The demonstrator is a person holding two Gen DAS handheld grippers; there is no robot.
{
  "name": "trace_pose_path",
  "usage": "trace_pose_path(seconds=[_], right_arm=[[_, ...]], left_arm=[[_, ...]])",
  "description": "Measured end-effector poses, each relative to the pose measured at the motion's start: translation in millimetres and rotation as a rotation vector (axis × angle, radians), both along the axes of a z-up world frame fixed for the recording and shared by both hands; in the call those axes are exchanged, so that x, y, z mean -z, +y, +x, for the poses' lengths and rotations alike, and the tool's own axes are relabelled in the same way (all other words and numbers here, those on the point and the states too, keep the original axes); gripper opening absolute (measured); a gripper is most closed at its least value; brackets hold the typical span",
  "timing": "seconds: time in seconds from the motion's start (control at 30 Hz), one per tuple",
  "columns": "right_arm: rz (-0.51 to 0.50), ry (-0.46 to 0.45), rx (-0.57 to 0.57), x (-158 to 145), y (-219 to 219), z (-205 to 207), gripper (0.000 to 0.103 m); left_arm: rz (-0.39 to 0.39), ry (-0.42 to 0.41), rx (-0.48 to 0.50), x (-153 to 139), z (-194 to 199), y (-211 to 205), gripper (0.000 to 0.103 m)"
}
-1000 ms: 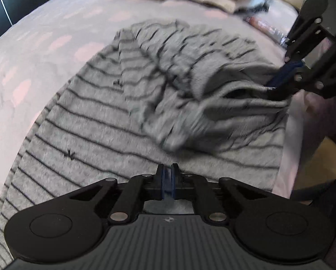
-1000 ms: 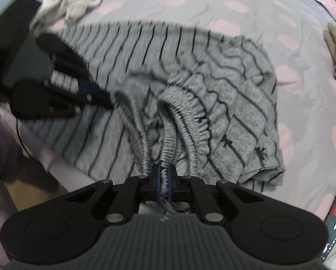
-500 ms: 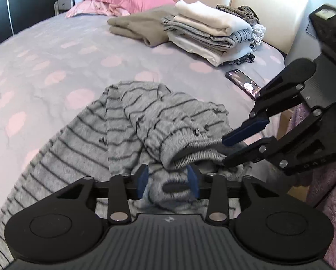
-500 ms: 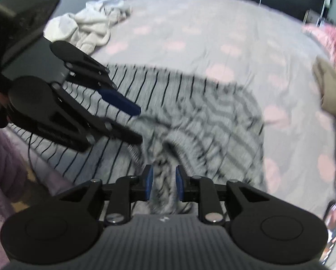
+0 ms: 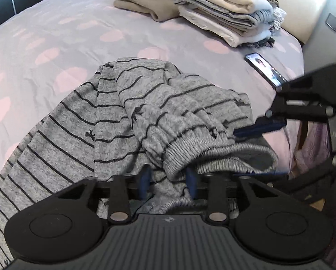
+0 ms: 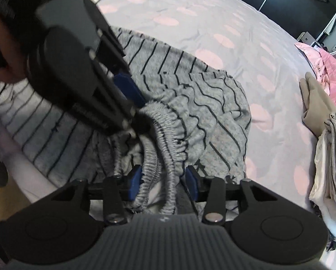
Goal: Fold clothes
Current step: 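Hold the waistband with the right gripper while the left gripper presses the fold flat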
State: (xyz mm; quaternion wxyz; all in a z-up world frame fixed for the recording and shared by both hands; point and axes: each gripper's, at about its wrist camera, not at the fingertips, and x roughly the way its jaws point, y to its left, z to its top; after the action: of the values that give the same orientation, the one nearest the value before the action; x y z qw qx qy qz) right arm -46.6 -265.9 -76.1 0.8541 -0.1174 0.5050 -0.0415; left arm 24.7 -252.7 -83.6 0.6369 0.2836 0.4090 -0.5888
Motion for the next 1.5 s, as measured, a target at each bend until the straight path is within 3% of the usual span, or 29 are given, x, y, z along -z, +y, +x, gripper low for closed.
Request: trace_pose_path(seconds=[0.1,0.33,0.4,0.57,0.8,1.03,1.2,1.33,1.5], right_arm=[[-0.015,0.007,-0.016,1.5,1.8,0.8,0.045],[-0.091,-0.035,-0.081,-6.3,17.2,-6.5,0.043],[-0.084,-0.046,-0.105,-8.9,21.6,-6.4,0.03],[-0.028,-0.006,-0.131,1.7,29.2,5.9,0.022],[0.108,0.061,-0.14,1.0,27.2,5.8,0.018],[0.093,0.112,-0.188,16.3,30.2,2.1,0.018],[0.095,0.09,-0.185,17.8,28.1,1.9,0.023],[0.088,0.019,-0.177,0.2,28.3,-4.4,0.03],[0.021,-0.107,-0.31,-10.2,41.5,-4.6,0.048]], left_arm=[[-0.004,0.003,-0.016,-5.9,0.0,-0.2,0.005],[0.001,0.003,-0.115,-34.8,14.9,19.6,0.004],[0.008,0.005,-0.146,-38.2,21.2,28.8,0.004],[0.08,0.021,-0.193,-17.9,29.8,40.0,0.004],[0.118,0.072,-0.151,-22.6,25.1,48.1,0.004],[0.197,0.1,-0.111,-4.0,16.7,53.1,0.004],[0.164,0.136,-0.161,3.2,23.4,58.3,0.004],[0.152,0.098,-0.157,7.8,17.0,57.2,0.004],[0.142,0.082,-0.188,1.3,16.1,62.5,0.006]])
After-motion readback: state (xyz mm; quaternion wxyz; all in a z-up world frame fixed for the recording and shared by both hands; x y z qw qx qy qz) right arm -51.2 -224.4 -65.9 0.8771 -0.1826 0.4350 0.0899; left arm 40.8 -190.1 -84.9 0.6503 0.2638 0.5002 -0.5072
